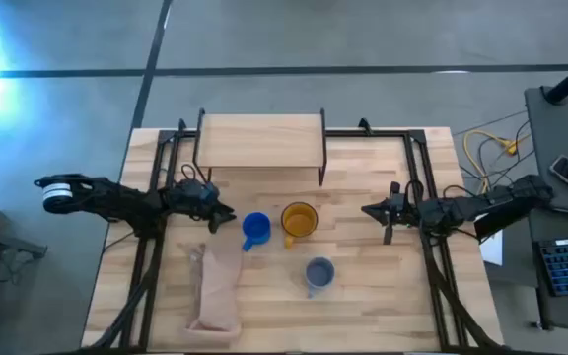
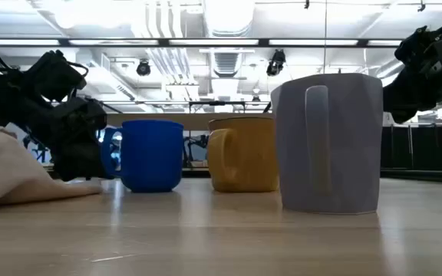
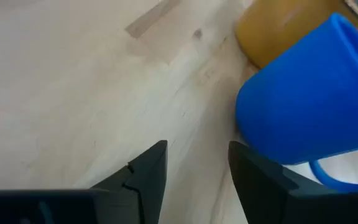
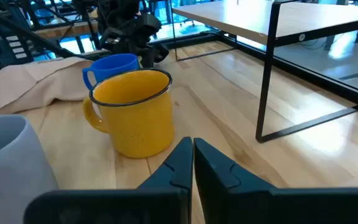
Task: Stack small to large cups/mugs on shelf
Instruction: Put the blue mug on the shelf
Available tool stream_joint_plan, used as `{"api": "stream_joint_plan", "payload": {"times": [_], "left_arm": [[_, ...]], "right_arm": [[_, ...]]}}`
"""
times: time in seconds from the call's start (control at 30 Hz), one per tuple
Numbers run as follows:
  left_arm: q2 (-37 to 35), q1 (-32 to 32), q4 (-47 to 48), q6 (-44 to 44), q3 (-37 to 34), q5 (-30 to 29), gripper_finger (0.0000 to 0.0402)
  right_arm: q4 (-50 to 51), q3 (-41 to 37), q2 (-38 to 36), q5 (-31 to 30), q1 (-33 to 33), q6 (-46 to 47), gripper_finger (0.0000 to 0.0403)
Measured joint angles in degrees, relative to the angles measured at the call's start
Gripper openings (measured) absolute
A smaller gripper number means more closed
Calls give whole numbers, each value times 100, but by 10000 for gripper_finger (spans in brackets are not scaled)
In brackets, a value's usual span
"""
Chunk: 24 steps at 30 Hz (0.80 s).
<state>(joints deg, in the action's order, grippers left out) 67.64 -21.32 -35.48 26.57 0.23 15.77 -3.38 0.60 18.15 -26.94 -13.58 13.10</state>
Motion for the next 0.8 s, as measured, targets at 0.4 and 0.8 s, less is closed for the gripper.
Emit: {"api": "stream_joint_plan", "payload": {"times": [0.4, 0.8], "left_arm": [[317, 0, -88, -52, 0, -18, 157], [336, 2, -459, 9, 115, 11, 157]], "right_arm": [[0, 0, -2, -2, 0, -2, 9], [1, 0, -1, -1, 1, -1, 9]]}}
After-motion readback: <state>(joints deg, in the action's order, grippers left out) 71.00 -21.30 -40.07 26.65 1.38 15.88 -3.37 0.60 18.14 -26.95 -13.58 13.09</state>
